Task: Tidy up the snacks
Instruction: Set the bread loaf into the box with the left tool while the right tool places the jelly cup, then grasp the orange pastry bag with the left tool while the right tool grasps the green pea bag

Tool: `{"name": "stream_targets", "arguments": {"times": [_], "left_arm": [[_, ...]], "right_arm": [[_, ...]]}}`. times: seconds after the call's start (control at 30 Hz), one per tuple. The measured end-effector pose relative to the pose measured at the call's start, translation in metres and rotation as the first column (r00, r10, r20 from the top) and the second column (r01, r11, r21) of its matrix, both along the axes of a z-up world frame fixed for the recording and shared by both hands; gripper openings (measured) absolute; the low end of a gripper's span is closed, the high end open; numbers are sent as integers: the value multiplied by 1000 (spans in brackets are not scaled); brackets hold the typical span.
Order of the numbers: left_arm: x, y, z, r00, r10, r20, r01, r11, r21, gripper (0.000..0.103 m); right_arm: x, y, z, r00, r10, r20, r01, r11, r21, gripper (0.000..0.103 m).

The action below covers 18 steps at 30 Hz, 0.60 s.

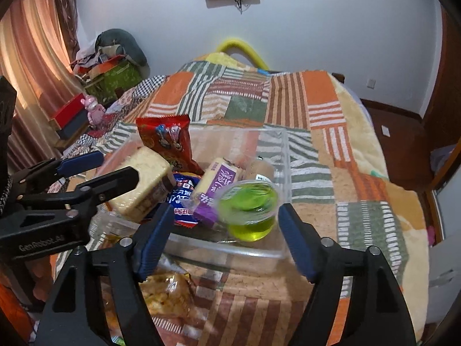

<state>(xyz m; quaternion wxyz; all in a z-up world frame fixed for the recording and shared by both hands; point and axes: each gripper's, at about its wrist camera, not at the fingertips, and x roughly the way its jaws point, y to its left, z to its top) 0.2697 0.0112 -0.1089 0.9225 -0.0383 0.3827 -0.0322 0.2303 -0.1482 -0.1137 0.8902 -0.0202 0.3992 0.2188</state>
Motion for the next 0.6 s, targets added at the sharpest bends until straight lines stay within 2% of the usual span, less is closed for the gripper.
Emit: {"name": "stream_targets", "arguments": {"times": [0.3,0.6], "left_arm": [[-59,8,18,1000,-12,24,10,999,52,89],[-114,16,-3,999,-12,-36,14,999,41,91]], "right_arm": [[-33,-5,15,1000,14,3,-15,999,37,77],[-82,9,-3,995,72,-65,-71,997,17,78]]}}
